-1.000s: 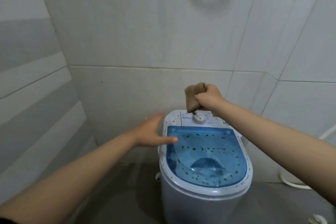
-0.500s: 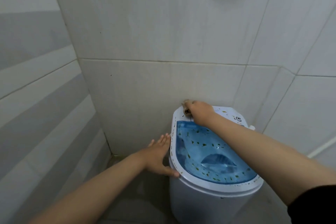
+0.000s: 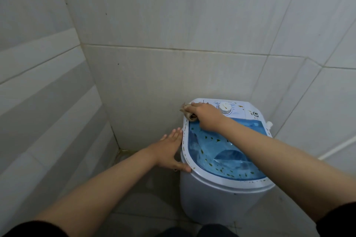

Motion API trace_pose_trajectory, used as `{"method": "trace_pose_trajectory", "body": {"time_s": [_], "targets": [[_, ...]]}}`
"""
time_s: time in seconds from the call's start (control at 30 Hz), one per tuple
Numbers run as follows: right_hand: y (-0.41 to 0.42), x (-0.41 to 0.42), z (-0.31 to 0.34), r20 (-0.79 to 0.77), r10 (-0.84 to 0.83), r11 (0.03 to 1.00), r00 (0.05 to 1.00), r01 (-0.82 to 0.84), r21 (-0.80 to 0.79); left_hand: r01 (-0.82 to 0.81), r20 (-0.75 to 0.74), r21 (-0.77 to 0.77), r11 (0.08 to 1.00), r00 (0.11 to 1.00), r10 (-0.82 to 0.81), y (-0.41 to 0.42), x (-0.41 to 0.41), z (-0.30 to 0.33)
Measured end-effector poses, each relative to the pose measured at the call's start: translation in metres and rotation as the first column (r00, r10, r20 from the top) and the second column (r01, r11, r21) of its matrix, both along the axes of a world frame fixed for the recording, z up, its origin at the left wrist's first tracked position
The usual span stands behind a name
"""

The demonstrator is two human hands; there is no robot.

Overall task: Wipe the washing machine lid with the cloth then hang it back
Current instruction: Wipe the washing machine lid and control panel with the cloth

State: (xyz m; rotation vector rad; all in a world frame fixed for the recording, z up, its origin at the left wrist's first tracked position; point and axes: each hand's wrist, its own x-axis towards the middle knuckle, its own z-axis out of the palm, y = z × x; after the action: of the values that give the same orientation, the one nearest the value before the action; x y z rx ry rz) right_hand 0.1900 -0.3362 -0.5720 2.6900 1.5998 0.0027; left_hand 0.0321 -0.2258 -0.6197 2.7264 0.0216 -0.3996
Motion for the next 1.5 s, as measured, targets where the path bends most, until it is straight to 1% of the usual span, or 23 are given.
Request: {"method": "trace_pose_trajectory", "body": {"time_s": [0.3, 0.5, 0.63, 0.8, 0.93, 1.07, 1.13, 1.27, 1.5], "targets": [[-0.006, -0.027, 0.001, -0.052, 0.076, 0.996, 0.996, -0.079, -0.043, -0.019, 0.025, 0.006, 1.0, 1.0, 0.019, 0.0, 0.001, -0.005], [-0.011, -0.05, -0.002, -0.04, 0.128, 0.987, 0.991, -0.131, -0.096, -0.026, 0.121, -0.055, 0.998, 0.992, 0.032, -0.001, -0.003, -0.007], [-0.023, -0.063, -0.001, -0.061, 0.126, 0.99, 0.99, -0.13, -0.061, -0.035, 0.159, -0.068, 0.997, 0.986, 0.046, -0.003, -0.005, -0.01], [-0.046, -0.08, 0.002, -0.11, 0.125, 0.991, 0.986, -0.13, -0.041, -0.031, 0.197, -0.143, 0.989, 0.979, 0.059, -0.007, -0.01, -0.023], [-0.058, -0.091, 0.001, -0.152, 0.16, 0.987, 0.975, -0.163, -0.009, -0.05, 0.193, -0.188, 0.981, 0.977, 0.087, -0.005, -0.011, -0.023], [-0.068, -0.102, 0.002, -0.143, 0.194, 0.981, 0.971, -0.193, 0.02, -0.082, 0.183, -0.194, 0.977, 0.976, 0.118, 0.0, -0.008, -0.025], [-0.072, -0.107, 0.0, -0.138, 0.204, 0.979, 0.969, -0.203, 0.024, -0.085, 0.174, -0.182, 0.98, 0.978, 0.118, 0.0, -0.007, -0.026], [-0.082, -0.113, -0.004, -0.13, 0.235, 0.972, 0.963, -0.231, 0.047, -0.073, 0.181, -0.105, 0.992, 0.979, 0.092, 0.001, -0.006, -0.028], [-0.109, -0.12, -0.008, -0.176, 0.225, 0.974, 0.958, -0.216, 0.068, -0.076, 0.153, -0.031, 0.997, 0.985, 0.08, 0.0, -0.005, -0.022]]}}
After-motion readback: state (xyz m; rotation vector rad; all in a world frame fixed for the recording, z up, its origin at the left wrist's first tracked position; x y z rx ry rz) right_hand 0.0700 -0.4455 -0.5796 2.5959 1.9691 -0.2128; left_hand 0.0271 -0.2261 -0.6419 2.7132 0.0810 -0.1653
